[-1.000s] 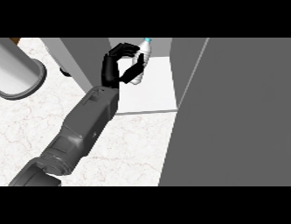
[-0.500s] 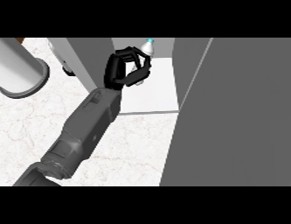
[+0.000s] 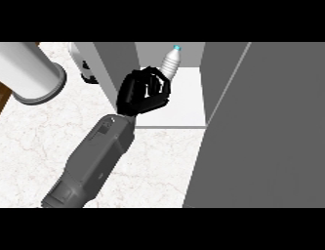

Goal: Pick up the bottled water, place it into the cabinet and close the cabinet

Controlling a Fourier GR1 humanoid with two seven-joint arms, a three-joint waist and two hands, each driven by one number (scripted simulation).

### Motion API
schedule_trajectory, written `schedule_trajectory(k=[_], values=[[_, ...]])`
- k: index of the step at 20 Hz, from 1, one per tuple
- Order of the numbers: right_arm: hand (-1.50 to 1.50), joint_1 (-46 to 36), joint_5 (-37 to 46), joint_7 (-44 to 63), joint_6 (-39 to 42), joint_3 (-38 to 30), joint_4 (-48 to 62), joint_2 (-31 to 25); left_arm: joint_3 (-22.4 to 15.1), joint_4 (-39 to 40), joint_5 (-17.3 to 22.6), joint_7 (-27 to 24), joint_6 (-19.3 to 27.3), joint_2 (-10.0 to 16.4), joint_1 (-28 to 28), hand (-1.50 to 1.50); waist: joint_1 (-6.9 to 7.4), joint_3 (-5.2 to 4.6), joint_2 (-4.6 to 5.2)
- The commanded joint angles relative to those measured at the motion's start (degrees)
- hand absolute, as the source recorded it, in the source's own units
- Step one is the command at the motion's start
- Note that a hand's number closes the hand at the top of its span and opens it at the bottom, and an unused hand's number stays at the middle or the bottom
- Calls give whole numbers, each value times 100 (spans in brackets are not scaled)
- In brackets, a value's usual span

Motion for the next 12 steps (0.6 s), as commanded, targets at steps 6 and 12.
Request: schedule_trajectory(k=[6, 12], values=[[-150, 83, 361, 223, -31, 269, -367, -227, -299, -2633, 357, 725, -198, 614, 2068, 150, 203, 3, -48], [150, -337, 175, 643, 314, 358, -632, -439, -840, -4635, 288, 935, 29, 839, 3763, 150, 208, -2, -15]])
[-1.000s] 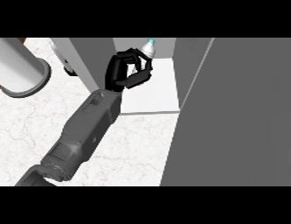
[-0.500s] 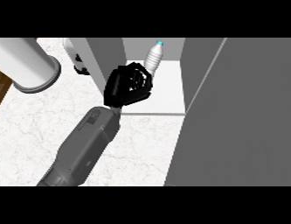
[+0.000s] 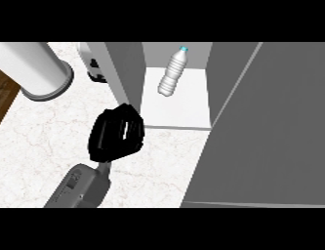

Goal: Pick up the bottled water, place it into the cabinet and close the cabinet

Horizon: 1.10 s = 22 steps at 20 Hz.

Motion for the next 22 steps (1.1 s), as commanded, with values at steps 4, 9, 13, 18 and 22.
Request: schedule_trajectory(k=[4, 9, 13, 18, 22], values=[[150, -447, -11, 683, 601, 859, -644, -50, -118, -1816, 170, 52, -123, 665, 1835, 150, 5, -13, 40], [150, -776, 35, 864, 679, 1179, -484, 318, -217, -3143, 162, 158, -42, 1065, 2894, 150, -36, -9, 43], [150, -1312, 235, 1442, 530, 1244, -250, 793, 26, -3946, 295, 205, -199, 1562, 3579, 150, -19, -18, 37], [150, -2170, 411, 2080, 396, 953, 52, 1494, 400, -4130, 532, -168, -619, 1783, 4321, 150, -68, -19, 64], [150, -3416, 431, 2938, 351, 425, 869, 2539, 795, -4555, 883, -60, -836, 2048, 4687, 150, -46, -21, 82]])
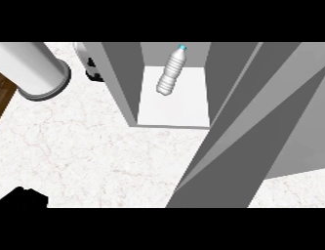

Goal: Pick up the bottled water, place it into the cabinet and close the cabinet

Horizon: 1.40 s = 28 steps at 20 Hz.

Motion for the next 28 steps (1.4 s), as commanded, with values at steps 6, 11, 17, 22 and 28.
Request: schedule_trajectory(k=[6, 11, 17, 22, 28], values=[[150, -1958, -276, 571, -358, -948, 1609, 1378, 668, -458, 420, -243, -684, 315, 1133, 150, -23, 11, 37], [150, -2864, -959, 254, -87, -2120, 2828, 1395, 1044, -440, 615, -328, -1050, 427, 1311, 150, 31, 12, 60], [150, -2963, -1167, -575, 258, -2327, 3830, 1400, 1694, -476, 1098, -245, -1614, 578, 1757, 150, -27, 17, 46], [150, -3259, -1568, -1168, 994, -2962, 5096, 1402, 1841, -381, 1167, -50, -1573, 511, 1493, 150, -50, 19, 69], [150, -3498, -1574, -1640, 1193, -3234, 6215, 1402, 2306, -303, 1501, -6, -2187, 655, 1875, 150, -21, 17, 55]])
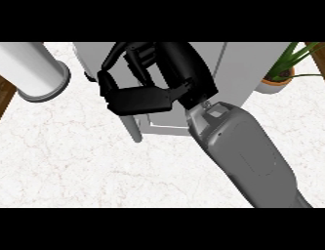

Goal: Pick up the bottled water, place it into the cabinet and close the cabinet

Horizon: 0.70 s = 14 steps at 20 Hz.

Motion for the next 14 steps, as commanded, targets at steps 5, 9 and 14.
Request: schedule_trajectory(k=[5, 9, 14], values=[[150, -505, 31, -576, 151, -473, 1601, -61, 125, 160, 31, 87, -289, -10, -90, 150, 65, -18, 114], [150, -378, 131, -883, 93, -364, 1937, -149, 143, 1, 123, 209, -157, 22, -238, 150, 100, -17, 149], [150, -301, 28, -1055, 123, -415, 2117, -201, -9, 138, 5, 236, -123, -68, -426, 150, 89, -22, 176]])
